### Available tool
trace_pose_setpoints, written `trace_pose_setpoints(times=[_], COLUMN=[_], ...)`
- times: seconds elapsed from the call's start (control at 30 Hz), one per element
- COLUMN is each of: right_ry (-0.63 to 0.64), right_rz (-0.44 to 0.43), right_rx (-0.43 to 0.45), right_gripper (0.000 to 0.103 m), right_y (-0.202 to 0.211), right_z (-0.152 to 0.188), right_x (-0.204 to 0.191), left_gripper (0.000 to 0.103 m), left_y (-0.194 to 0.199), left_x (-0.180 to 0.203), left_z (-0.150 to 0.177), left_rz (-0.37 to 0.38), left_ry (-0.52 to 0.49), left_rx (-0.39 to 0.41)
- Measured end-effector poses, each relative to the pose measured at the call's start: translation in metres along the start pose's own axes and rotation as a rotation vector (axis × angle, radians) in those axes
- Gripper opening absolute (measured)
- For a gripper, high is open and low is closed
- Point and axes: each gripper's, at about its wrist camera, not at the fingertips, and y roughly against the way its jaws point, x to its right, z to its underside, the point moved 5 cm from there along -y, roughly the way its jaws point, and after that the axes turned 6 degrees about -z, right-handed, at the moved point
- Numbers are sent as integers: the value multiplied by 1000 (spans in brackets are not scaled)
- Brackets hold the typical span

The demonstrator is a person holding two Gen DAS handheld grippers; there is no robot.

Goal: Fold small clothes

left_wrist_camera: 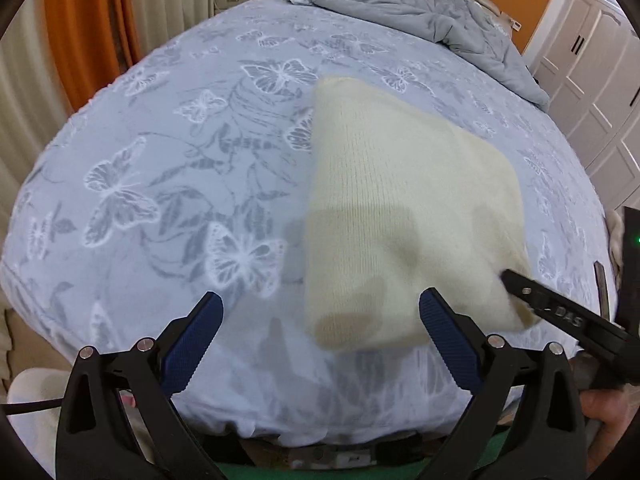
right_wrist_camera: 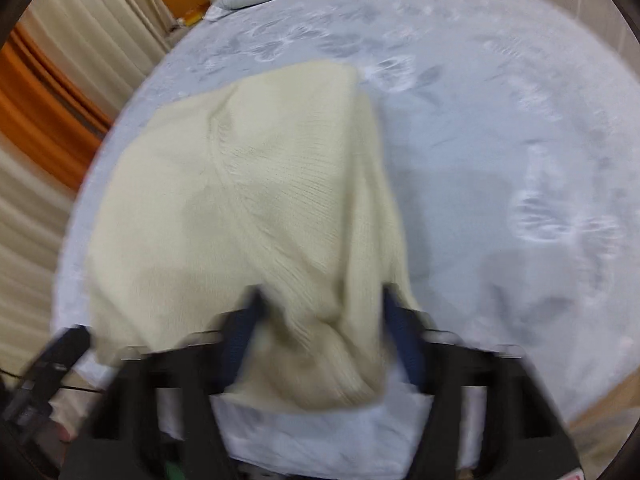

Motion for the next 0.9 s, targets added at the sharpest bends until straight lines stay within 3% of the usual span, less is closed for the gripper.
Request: trace_pose_setpoints(times=[0.03,0.07,0.1,0.2,0.23,0.27,0.3,0.37,0.53,0.57,0.63,0.67,0.73,0.8,0.87,0.9], right_ry=[3,22,57,106,112,121,118,104,123,138,155,146,116,55,39,24], right_rz=[-8,-38,-52,-55,-15,45,48,33,50,68,131,108,85,23,23,47], right_rx=[8,49,97,170,147,44,-1,43,190,161,18,-4,41,93,110,102], right_gripper=[27,26,25,25,26,30,31,32,36,36,40,40,40,50,79,84], right_y=[5,21,39,60,47,13,-4,7,62,52,12,5,23,43,44,35], right_z=[-5,-12,-17,-18,-14,-5,3,1,-5,-1,12,18,16,6,-8,-17], right_x=[-2,-9,-16,-16,-8,7,13,10,-11,-7,9,13,11,10,14,19], left_gripper=[89,80,78,77,80,83,85,85,84,84,84,84,84,85,89,89], left_y=[-4,-7,-8,-11,-13,-18,-23,-30,-21,-20,-24,-25,-26,-22,-21,-21], left_x=[2,5,6,8,9,10,10,13,16,17,19,21,25,28,30,31], left_z=[-2,-4,-4,-6,-5,-3,-1,4,3,3,3,4,4,4,3,2], left_rz=[11,17,21,15,10,2,-5,-21,-57,-53,-54,-58,-65,-65,-58,-50], left_ry=[-5,-16,-25,-50,-57,-63,-69,-89,-127,-123,-122,-121,-131,-147,-147,-144], left_rx=[-9,-18,-23,-22,-21,-30,-41,-61,-24,-24,-36,-38,-42,-34,-29,-28])
